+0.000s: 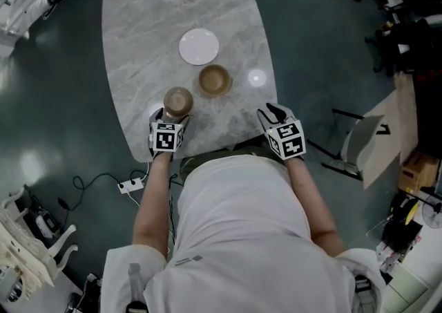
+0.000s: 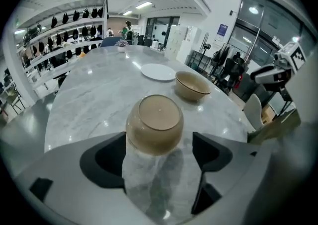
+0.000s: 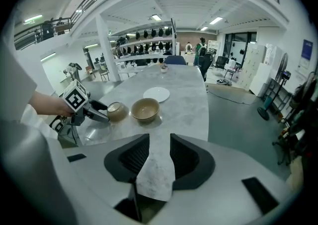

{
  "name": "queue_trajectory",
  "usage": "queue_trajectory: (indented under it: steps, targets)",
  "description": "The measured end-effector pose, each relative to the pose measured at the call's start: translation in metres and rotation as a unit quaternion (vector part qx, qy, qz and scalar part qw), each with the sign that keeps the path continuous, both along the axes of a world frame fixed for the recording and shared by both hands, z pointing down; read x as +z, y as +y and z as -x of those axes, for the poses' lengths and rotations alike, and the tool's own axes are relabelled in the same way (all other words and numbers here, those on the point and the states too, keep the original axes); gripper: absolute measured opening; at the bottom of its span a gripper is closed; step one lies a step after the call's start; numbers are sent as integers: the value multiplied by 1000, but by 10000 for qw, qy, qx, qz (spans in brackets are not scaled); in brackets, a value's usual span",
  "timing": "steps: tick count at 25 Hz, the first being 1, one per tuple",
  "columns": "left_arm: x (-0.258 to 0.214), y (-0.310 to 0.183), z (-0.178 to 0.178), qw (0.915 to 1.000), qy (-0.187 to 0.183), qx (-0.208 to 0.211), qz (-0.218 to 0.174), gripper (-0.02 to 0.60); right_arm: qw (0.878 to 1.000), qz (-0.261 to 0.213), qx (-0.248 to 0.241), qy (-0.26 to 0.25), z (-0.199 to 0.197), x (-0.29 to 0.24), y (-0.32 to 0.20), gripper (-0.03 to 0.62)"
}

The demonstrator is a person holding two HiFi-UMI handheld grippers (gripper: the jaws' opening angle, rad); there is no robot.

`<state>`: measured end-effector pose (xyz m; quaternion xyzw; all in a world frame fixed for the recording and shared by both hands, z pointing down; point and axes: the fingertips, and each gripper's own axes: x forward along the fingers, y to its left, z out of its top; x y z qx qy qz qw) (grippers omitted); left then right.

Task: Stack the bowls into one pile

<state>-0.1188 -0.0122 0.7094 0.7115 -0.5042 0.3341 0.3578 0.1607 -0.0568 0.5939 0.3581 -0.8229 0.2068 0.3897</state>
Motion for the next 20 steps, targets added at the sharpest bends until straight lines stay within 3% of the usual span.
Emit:
queue_trajectory:
  steps: [11, 20]
  targets:
    - [21, -16, 1, 9995, -192, 263, 63, 413, 9993, 54, 346, 136, -22, 3, 14, 141]
    - [12, -19, 1, 9996, -37, 230, -173, 397, 9991, 27, 403, 156, -27, 2, 17, 140]
